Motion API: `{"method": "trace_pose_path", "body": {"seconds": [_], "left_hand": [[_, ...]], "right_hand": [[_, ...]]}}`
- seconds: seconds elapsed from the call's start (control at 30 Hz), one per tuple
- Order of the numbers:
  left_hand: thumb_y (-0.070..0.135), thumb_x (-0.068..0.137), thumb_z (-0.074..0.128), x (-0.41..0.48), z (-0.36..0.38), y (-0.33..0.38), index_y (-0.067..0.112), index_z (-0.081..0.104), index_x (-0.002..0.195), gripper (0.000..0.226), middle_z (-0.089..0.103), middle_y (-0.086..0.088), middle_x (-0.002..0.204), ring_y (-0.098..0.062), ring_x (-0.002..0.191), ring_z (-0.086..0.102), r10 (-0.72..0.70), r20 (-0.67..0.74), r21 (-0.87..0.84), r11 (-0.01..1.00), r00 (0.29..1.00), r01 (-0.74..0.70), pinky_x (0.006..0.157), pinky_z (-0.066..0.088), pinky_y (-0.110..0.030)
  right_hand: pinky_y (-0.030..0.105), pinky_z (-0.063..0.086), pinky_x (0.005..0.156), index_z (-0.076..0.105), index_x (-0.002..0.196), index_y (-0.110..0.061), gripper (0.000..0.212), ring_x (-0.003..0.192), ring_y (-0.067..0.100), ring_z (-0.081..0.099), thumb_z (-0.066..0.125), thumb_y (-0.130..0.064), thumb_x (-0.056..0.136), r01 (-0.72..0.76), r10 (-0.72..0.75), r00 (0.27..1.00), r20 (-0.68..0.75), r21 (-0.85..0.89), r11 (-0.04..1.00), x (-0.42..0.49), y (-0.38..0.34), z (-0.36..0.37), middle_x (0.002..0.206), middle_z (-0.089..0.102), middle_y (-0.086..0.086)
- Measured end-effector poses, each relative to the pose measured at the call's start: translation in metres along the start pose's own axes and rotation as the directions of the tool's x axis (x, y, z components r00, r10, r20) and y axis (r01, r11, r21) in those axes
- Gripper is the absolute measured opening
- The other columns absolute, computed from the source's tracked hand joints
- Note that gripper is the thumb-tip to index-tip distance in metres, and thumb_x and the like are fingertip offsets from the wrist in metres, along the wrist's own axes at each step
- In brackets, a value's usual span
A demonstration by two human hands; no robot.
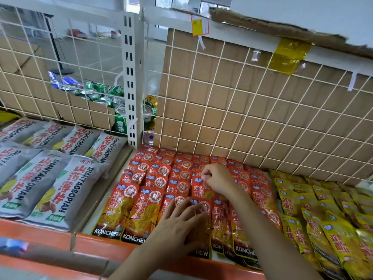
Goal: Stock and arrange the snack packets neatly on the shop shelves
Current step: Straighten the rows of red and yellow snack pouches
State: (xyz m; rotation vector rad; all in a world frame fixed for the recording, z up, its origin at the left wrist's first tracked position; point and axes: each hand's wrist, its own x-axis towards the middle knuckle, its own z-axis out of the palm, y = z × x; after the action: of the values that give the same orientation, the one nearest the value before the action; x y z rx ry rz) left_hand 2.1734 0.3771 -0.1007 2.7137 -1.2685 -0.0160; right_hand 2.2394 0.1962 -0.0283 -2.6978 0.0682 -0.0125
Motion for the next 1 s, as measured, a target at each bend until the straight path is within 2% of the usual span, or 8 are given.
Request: {"method": "trace_pose_path", "body": {"seconds": [0.07, 0.2, 0.3, 0.43, 0.67, 0.83, 0.93, 1.0], "left_hand": [[0.075, 0.082, 0.034, 0.0, 0.002, 0.0, 0.043, 0.033, 0.139, 0.066, 0.043, 0.018, 0.141, -0.015, 0.135, 0.034, 0.01, -0.02, -0.016, 1.0, 1.0, -0.011, 0.115, 0.013, -0.049], [0.079, 0.08, 0.028, 0.0, 0.001, 0.001, 0.044, 0.038, 0.135, 0.066, 0.046, 0.021, 0.136, -0.011, 0.129, 0.045, -0.012, -0.004, 0.035, 0.999, 1.0, 0.012, 0.105, 0.02, -0.04], [0.078, 0.08, 0.028, 0.0, 0.002, 0.0, 0.043, 0.038, 0.136, 0.067, 0.046, 0.02, 0.137, -0.011, 0.129, 0.044, -0.017, -0.019, 0.035, 0.999, 1.0, 0.018, 0.106, 0.02, -0.04], [0.076, 0.084, 0.015, 0.0, 0.001, 0.001, 0.043, 0.04, 0.135, 0.066, 0.048, 0.02, 0.135, -0.011, 0.128, 0.045, -0.047, -0.001, 0.052, 0.998, 0.999, 0.047, 0.105, 0.019, -0.043], [0.077, 0.083, 0.02, -0.001, -0.001, 0.001, 0.043, 0.04, 0.135, 0.065, 0.046, 0.021, 0.135, -0.01, 0.128, 0.042, -0.019, -0.006, 0.057, 0.998, 1.0, 0.019, 0.104, 0.022, -0.04], [0.078, 0.083, 0.019, -0.001, -0.004, 0.002, 0.042, 0.04, 0.135, 0.066, 0.047, 0.022, 0.135, -0.009, 0.127, 0.045, -0.031, 0.002, 0.048, 0.998, 1.0, 0.031, 0.106, 0.034, -0.047], [0.076, 0.085, 0.019, -0.001, -0.004, 0.003, 0.041, 0.039, 0.136, 0.065, 0.048, 0.02, 0.137, -0.012, 0.129, 0.045, -0.024, -0.027, 0.034, 0.999, 0.999, 0.025, 0.105, 0.024, -0.044], [0.074, 0.087, 0.023, -0.002, -0.003, 0.002, 0.04, 0.036, 0.139, 0.063, 0.043, 0.017, 0.141, -0.013, 0.135, 0.036, -0.026, -0.035, -0.009, 1.0, 0.999, 0.026, 0.108, 0.014, -0.043]], "right_hand": [[0.028, 0.047, 0.082, 0.068, 0.093, -0.01, 0.012, 0.09, 0.013, 0.059, 0.057, -0.014, 0.09, -0.011, 0.011, 1.0, -0.001, 0.004, 1.0, 0.0, -0.001, 0.003, 0.103, 0.067, 0.003], [0.028, 0.048, 0.082, 0.067, 0.093, -0.011, 0.012, 0.096, 0.015, 0.06, 0.056, -0.015, 0.091, -0.02, 0.02, 1.0, 0.024, 0.007, 1.0, -0.002, 0.0, 0.011, 0.106, 0.065, 0.001], [0.026, 0.046, 0.077, 0.066, 0.09, -0.012, 0.011, 0.093, 0.014, 0.059, 0.056, -0.015, 0.09, -0.009, 0.009, 1.0, 0.029, -0.001, 1.0, -0.005, 0.002, 0.014, 0.102, 0.065, 0.001], [0.024, 0.046, 0.077, 0.066, 0.093, -0.011, 0.011, 0.091, 0.013, 0.059, 0.056, -0.014, 0.09, -0.012, 0.012, 1.0, 0.005, 0.002, 1.0, -0.006, 0.003, 0.018, 0.1, 0.065, 0.001], [0.027, 0.048, 0.078, 0.066, 0.091, -0.011, 0.011, 0.089, 0.013, 0.059, 0.056, -0.014, 0.09, -0.042, 0.042, 0.999, -0.028, -0.003, 0.999, -0.007, 0.003, 0.022, 0.099, 0.066, 0.0], [0.027, 0.049, 0.078, 0.065, 0.088, -0.013, 0.01, 0.089, 0.013, 0.06, 0.056, -0.014, 0.089, -0.04, 0.04, 0.998, -0.056, 0.006, 0.999, -0.007, 0.003, 0.026, 0.098, 0.067, 0.0], [0.027, 0.05, 0.077, 0.066, 0.089, -0.011, 0.012, 0.088, 0.013, 0.06, 0.054, -0.012, 0.089, -0.023, 0.024, 0.998, -0.053, 0.017, 1.0, -0.008, 0.005, 0.026, 0.097, 0.067, 0.001], [0.025, 0.049, 0.076, 0.065, 0.091, -0.013, 0.01, 0.086, 0.011, 0.058, 0.056, -0.015, 0.089, -0.009, 0.01, 0.998, -0.056, 0.016, 1.0, -0.009, 0.006, 0.025, 0.097, 0.065, -0.001]]}}
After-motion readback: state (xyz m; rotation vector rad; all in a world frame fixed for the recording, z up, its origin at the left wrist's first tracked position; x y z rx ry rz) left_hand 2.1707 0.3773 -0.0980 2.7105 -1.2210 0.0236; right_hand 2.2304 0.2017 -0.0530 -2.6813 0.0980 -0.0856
